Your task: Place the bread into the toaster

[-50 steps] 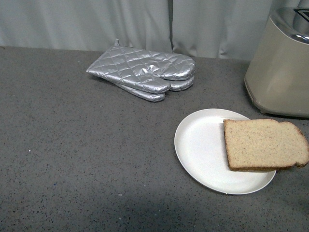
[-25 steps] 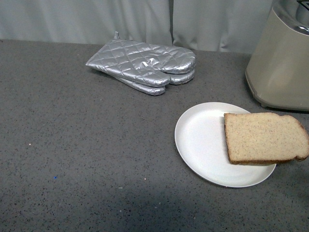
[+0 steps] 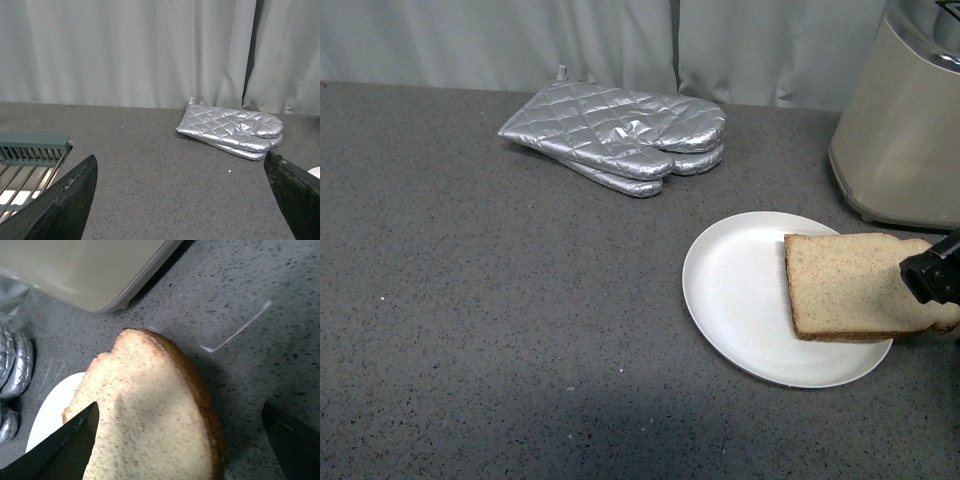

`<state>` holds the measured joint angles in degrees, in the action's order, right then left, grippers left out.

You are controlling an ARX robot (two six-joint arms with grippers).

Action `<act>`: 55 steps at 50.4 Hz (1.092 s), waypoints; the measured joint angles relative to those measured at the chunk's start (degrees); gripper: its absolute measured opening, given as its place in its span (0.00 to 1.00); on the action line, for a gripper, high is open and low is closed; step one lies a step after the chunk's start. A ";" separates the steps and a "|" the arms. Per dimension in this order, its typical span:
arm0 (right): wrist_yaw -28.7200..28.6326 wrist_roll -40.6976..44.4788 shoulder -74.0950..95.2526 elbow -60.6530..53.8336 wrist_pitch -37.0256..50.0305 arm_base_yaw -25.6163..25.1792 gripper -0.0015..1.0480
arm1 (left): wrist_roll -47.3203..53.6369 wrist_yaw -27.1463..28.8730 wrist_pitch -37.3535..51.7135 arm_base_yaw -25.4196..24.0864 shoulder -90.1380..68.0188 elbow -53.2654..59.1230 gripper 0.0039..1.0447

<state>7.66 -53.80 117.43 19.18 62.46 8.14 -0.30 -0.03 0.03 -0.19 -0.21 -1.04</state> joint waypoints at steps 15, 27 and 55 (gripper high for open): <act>0.13 -0.87 0.20 3.72 -3.58 1.09 0.74 | 0.00 -0.02 0.00 0.00 0.00 0.00 0.94; -0.83 -1.14 -3.58 5.64 -7.45 0.33 0.30 | 0.00 0.00 0.00 0.00 0.00 0.00 0.94; 10.08 0.83 -37.29 16.76 -31.45 7.80 0.02 | 0.00 -0.02 0.00 0.00 0.00 0.00 0.94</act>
<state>17.74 -52.97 80.14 35.94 31.00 15.94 -0.30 -0.05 0.03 -0.19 -0.21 -1.04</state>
